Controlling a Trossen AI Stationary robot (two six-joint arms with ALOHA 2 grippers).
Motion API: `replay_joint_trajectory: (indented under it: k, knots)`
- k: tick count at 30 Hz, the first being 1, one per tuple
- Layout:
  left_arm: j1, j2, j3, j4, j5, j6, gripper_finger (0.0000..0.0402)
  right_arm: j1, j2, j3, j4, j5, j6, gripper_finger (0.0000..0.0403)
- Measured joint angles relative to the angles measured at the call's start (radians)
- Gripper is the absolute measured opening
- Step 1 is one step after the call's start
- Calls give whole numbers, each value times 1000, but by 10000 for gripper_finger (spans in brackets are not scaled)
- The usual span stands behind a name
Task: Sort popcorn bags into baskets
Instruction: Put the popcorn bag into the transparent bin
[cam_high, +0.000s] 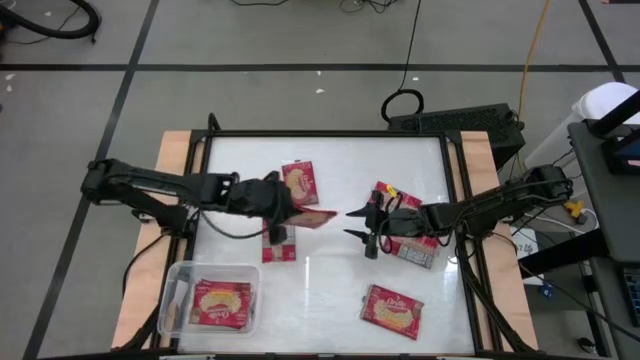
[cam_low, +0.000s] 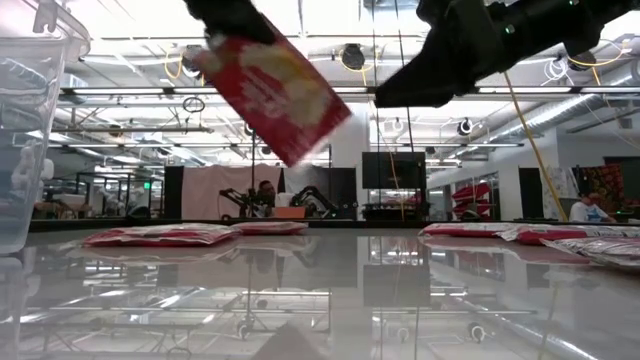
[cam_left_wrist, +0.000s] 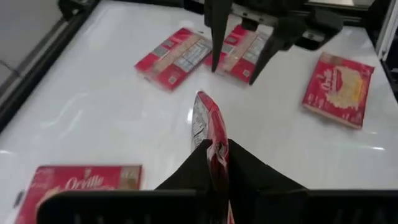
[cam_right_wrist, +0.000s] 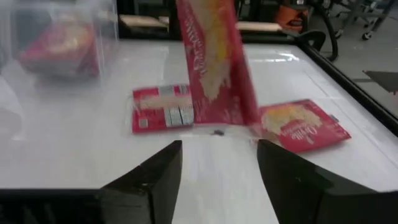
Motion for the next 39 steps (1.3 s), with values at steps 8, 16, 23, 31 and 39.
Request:
replay_joint_trajectory:
  k: [8,16,23,31,39]
  knots:
    - [-150,-152,-144,159,-161,-37,17,24,44,0,173,-3,2,205]
    - [-207,-229,-411,593,-208,10,33,40,171,0,471,-30,0,206]
    - [-235,-267,-568,817,-207,41,18,36,302,0,719,-55,8,206]
    - [-256,-292,-651,929,-205,69,30,3,440,22,914,-55,4,206]
    - [-257,-293,-652,970,-193,113,32,-24,489,100,898,-187,-17,127]
